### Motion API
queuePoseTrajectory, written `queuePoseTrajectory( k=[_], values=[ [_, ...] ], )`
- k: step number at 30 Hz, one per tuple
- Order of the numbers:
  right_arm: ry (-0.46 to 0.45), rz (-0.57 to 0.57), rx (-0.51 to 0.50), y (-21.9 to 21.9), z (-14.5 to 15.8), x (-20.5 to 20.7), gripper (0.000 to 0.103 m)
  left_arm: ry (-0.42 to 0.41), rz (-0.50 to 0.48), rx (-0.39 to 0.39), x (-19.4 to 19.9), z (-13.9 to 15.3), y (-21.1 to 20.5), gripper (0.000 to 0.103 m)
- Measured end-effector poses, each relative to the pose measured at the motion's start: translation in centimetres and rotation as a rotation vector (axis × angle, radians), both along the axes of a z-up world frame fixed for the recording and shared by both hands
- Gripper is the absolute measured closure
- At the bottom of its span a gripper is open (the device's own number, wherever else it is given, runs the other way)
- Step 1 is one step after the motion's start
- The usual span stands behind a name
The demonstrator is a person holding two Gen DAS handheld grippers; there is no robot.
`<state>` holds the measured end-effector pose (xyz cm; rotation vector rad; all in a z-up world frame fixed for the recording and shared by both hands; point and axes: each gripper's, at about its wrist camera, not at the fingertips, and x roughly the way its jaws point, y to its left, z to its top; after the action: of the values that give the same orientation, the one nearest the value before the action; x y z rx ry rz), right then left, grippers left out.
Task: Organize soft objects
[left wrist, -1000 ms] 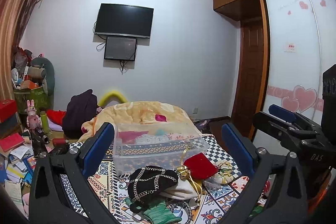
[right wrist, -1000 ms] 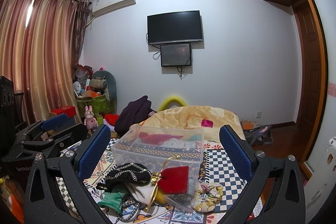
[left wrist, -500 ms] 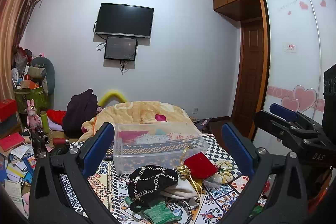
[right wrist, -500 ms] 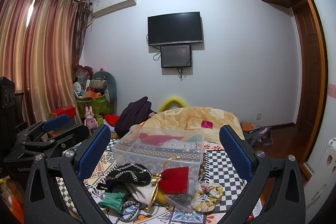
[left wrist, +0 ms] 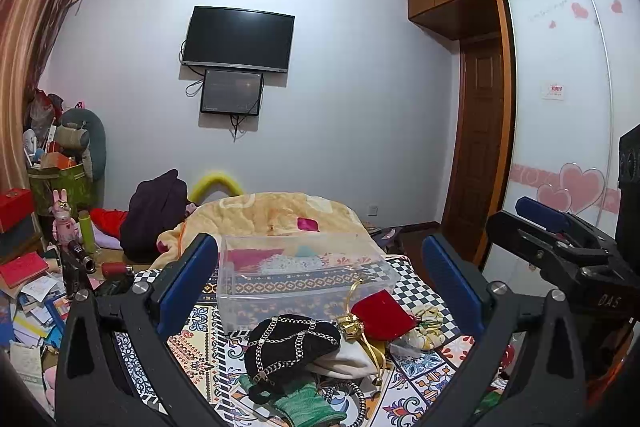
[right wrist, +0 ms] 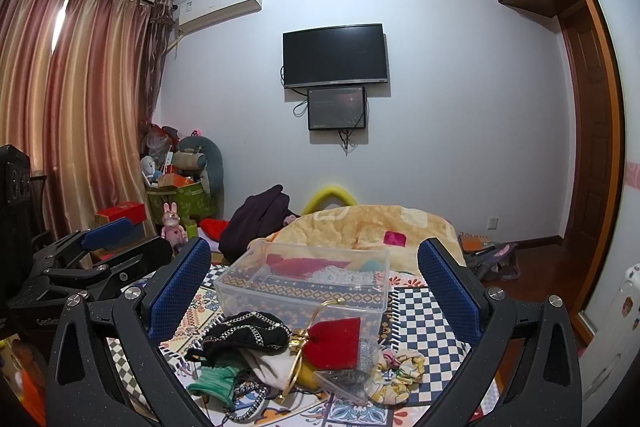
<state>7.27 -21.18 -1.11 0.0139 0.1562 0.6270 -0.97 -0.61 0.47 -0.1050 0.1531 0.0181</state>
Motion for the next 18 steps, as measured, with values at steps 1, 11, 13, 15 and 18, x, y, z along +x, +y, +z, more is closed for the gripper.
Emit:
queuePoseTrajectory(
  k=[1,11,13,15,18],
  values=[
    [0.0,0.0,0.001,-0.02,-0.01,0.0,0.0,0.001,0.001,0.001,0.02,0.01,-0.04,0.0],
    [-0.001,-0.002,-0.001,-0.04,-0.14,0.03,0.0,0.003,-0.003,0.001,-0.08,0.01,-0.11,0.0],
    [-0.001,-0.002,-0.001,-0.04,-0.16,0.03,0.0,0.003,-0.003,0.002,-0.07,0.01,-0.12,0.0],
    [-0.002,-0.002,-0.001,-0.05,-0.18,0.05,0.0,0.005,-0.004,0.002,-0.03,0.01,-0.16,0.0],
    [-0.002,-0.003,-0.001,-0.04,-0.19,0.06,0.0,0.007,-0.004,0.001,0.06,-0.04,-0.19,0.0]
  ],
)
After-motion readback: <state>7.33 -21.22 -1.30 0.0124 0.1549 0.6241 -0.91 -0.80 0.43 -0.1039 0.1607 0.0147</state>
